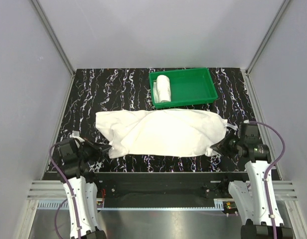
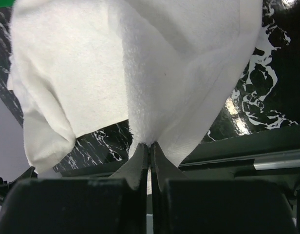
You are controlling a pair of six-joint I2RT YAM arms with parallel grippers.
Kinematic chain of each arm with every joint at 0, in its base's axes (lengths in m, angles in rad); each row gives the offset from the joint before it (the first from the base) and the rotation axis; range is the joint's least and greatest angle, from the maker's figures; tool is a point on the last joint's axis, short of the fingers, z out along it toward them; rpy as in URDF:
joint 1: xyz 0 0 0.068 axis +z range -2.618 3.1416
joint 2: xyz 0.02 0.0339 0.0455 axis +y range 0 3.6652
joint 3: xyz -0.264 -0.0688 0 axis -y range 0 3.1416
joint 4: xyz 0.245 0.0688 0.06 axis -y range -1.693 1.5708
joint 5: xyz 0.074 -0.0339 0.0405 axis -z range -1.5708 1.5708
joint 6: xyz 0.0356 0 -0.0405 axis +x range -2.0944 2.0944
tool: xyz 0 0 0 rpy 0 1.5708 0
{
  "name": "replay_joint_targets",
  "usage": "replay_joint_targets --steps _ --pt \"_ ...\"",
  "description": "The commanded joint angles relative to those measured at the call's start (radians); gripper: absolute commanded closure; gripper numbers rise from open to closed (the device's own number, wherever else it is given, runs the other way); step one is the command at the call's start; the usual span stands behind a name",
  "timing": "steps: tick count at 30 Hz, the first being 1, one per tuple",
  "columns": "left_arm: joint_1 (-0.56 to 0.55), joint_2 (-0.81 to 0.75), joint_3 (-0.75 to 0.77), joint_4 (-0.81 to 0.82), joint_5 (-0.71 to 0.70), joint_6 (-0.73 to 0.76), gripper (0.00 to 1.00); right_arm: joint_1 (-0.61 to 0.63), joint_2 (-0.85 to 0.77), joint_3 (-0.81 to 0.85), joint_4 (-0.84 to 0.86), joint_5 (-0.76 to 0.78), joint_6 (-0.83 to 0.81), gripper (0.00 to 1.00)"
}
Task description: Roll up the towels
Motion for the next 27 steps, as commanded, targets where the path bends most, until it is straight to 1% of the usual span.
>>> replay_joint_targets --steps 1,3,4,5,6,7,8,9,10,11,12,13,14,15,16,17,18,19,20,21,22,23,24,25,26,27 --pt "-0.028 -0.029 -0.032 0.105 0.0 0.022 1.0 0.004 0.011 -0.077 0.042 -0.035 0.011 1.0" --pt "-0.059 0.009 -0.019 0.085 -0.037 0.039 1.0 0.005 0.068 -0.097 0.064 -0.052 -0.004 1.0" --pt "-0.074 0.035 -0.009 0.068 -0.08 0.047 1.0 0.007 0.1 -0.099 0.073 -0.076 -0.021 1.0" --pt "-0.119 0.112 0.028 0.003 -0.114 0.059 1.0 0.01 0.128 -0.099 0.069 -0.104 -0.029 1.0" --pt "-0.145 0.155 0.049 -0.03 -0.184 0.097 1.0 0.028 0.169 -0.096 0.061 -0.113 -0.036 1.0" --pt "-0.168 0.198 0.069 -0.06 -0.218 0.119 1.0 0.04 0.177 -0.096 0.053 -0.121 -0.041 1.0" --pt "-0.194 0.268 0.103 -0.1 -0.243 0.154 1.0 0.063 0.18 -0.091 0.046 -0.104 -0.038 0.99" --pt "-0.196 0.298 0.119 -0.119 -0.258 0.169 0.99 0.115 0.174 -0.076 0.035 -0.084 -0.024 0.93" --pt "-0.196 0.321 0.163 -0.137 -0.263 0.18 0.99 0.146 0.173 -0.061 0.006 -0.031 -0.017 0.7" --pt "-0.196 0.351 0.188 -0.171 -0.266 0.197 0.96 0.174 0.176 -0.039 -0.013 -0.006 -0.01 0.57" --pt "-0.196 0.358 0.217 -0.183 -0.271 0.205 0.86 0.197 0.191 0.015 -0.036 0.016 -0.007 0.48" --pt "-0.196 0.358 0.246 -0.191 -0.278 0.211 0.8 0.232 0.2 0.048 -0.075 0.048 -0.01 0.36" --pt "-0.193 0.346 0.305 -0.191 -0.293 0.215 0.73 0.241 0.206 0.08 -0.092 0.062 -0.018 0.22" --pt "-0.193 0.339 0.341 -0.188 -0.344 0.212 0.51 0.243 0.221 0.15 -0.109 0.08 -0.03 0.01" --pt "-0.193 0.333 0.4 -0.176 -0.365 0.212 0.42 0.243 0.232 0.187 -0.135 0.149 -0.05 0.01" --pt "-0.194 0.335 0.428 -0.144 -0.39 0.212 0.36 0.243 0.241 0.224 -0.136 0.184 -0.058 0.0" --pt "-0.194 0.342 0.456 -0.127 -0.431 0.211 0.3 0.243 0.267 0.288 -0.123 0.213 -0.072 0.0" --pt "-0.194 0.356 0.494 -0.104 -0.436 0.209 0.25 0.243 0.286 0.312 -0.075 0.249 -0.076 0.0" --pt "-0.193 0.402 0.505 -0.044 -0.43 0.202 0.25 0.243 0.312 0.332 -0.041 0.25 -0.082 0.0" --pt "-0.194 0.433 0.513 -0.01 -0.395 0.196 0.25 0.243 0.39 0.371 -0.007 0.246 -0.092 0.0" --pt "-0.194 0.471 0.525 0.022 -0.374 0.188 0.25 0.244 0.44 0.395 0.059 0.209 -0.092 0.0" --pt "-0.197 0.546 0.53 0.092 -0.348 0.182 0.25 0.243 0.496 0.415 0.099 0.18 -0.095 0.0" --pt "-0.2 0.584 0.534 0.123 -0.311 0.17 0.25 0.244 0.61 0.463 0.172 0.151 -0.095 0.0" --pt "-0.2 0.621 0.554 0.148 -0.31 0.165 0.26 0.243 0.67 0.494 0.202 0.096 -0.101 0.0" --pt "-0.208 0.678 0.56 0.21 -0.317 0.159 0.26 0.243 0.729 0.528 0.228 0.08 -0.107 0.0" --pt "-0.213 0.701 0.565 0.255 -0.32 0.151 0.27 0.243 0.839 0.601 0.257 0.076 -0.116 0.0"
